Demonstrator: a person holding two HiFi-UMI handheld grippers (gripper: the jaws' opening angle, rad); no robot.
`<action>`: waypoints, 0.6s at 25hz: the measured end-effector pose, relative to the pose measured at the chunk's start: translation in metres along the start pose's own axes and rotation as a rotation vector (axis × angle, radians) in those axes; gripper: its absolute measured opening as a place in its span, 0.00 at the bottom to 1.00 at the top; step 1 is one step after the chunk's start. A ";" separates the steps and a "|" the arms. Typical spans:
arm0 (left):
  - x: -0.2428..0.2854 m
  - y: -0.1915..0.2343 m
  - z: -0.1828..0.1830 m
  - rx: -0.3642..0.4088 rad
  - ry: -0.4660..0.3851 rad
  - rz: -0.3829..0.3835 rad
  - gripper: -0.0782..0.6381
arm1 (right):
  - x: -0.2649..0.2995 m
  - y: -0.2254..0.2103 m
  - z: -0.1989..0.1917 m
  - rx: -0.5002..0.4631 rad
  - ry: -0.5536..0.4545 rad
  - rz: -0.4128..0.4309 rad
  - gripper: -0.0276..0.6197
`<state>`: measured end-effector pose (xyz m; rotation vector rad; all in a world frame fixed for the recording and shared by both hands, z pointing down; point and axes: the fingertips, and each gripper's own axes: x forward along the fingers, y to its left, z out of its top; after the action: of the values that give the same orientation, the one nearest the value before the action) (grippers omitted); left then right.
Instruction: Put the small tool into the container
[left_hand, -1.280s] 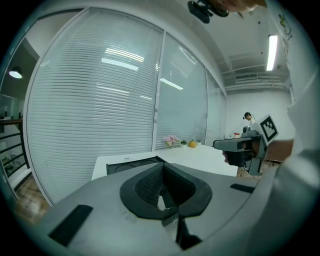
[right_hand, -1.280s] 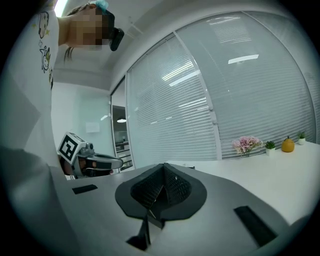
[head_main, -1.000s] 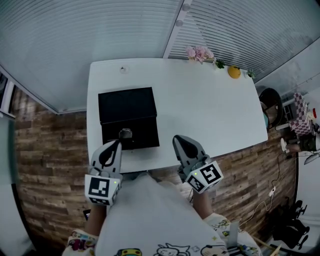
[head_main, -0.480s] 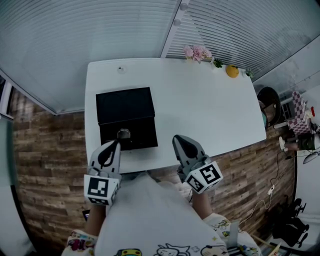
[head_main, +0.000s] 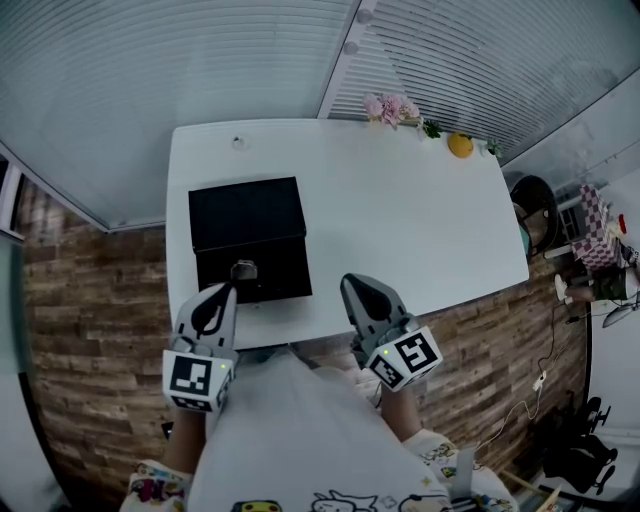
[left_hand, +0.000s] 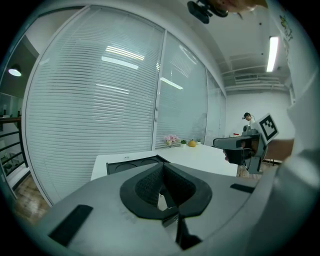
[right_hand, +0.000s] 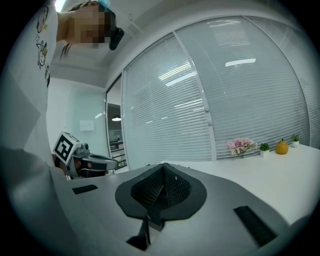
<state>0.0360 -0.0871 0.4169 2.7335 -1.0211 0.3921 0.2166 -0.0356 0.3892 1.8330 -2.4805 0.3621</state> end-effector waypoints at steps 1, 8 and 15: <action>0.000 0.000 -0.001 -0.005 0.000 0.000 0.12 | 0.000 0.000 0.000 -0.002 0.001 -0.001 0.04; -0.003 0.004 -0.003 -0.004 0.002 0.001 0.12 | -0.001 0.000 0.001 -0.008 0.001 -0.008 0.04; -0.004 0.006 -0.001 0.025 0.002 -0.016 0.12 | -0.002 0.004 0.000 -0.019 0.003 -0.009 0.04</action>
<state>0.0292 -0.0891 0.4168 2.7608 -1.0002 0.4075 0.2135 -0.0331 0.3882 1.8341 -2.4645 0.3398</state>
